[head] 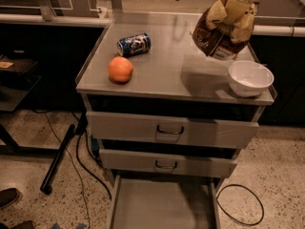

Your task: Place brown chip bag into bottom drawer

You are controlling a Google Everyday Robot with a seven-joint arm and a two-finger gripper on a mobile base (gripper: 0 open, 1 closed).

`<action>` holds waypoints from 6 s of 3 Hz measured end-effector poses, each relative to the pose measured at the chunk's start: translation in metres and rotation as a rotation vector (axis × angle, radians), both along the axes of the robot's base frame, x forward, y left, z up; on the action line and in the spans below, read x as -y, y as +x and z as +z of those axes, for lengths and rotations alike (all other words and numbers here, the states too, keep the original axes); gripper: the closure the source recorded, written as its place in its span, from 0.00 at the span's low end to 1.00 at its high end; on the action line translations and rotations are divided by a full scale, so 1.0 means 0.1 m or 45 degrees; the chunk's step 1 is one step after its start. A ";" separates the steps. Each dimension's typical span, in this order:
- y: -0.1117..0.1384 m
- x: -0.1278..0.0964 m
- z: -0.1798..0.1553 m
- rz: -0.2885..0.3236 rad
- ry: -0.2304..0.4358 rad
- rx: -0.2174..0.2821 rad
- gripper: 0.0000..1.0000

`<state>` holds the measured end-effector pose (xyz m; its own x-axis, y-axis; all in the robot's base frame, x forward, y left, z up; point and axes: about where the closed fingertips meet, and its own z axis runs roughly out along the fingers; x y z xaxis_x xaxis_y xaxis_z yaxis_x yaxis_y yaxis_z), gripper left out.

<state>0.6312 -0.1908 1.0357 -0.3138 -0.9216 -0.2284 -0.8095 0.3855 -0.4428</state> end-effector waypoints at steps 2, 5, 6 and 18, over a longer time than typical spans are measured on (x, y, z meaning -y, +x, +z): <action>-0.17 -0.28 0.36 0.090 0.132 0.046 1.00; -0.60 -0.41 0.59 0.170 0.233 0.042 1.00; -0.93 -0.41 0.65 0.190 0.260 0.021 1.00; -3.24 -0.75 -2.36 -0.066 0.713 -0.871 1.00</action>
Offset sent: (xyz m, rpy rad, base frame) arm -0.0396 0.0496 0.0706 0.1923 -0.0441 0.1305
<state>0.3073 -0.1162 0.8000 -0.5856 -0.7113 -0.3887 -0.8032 0.4444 0.3968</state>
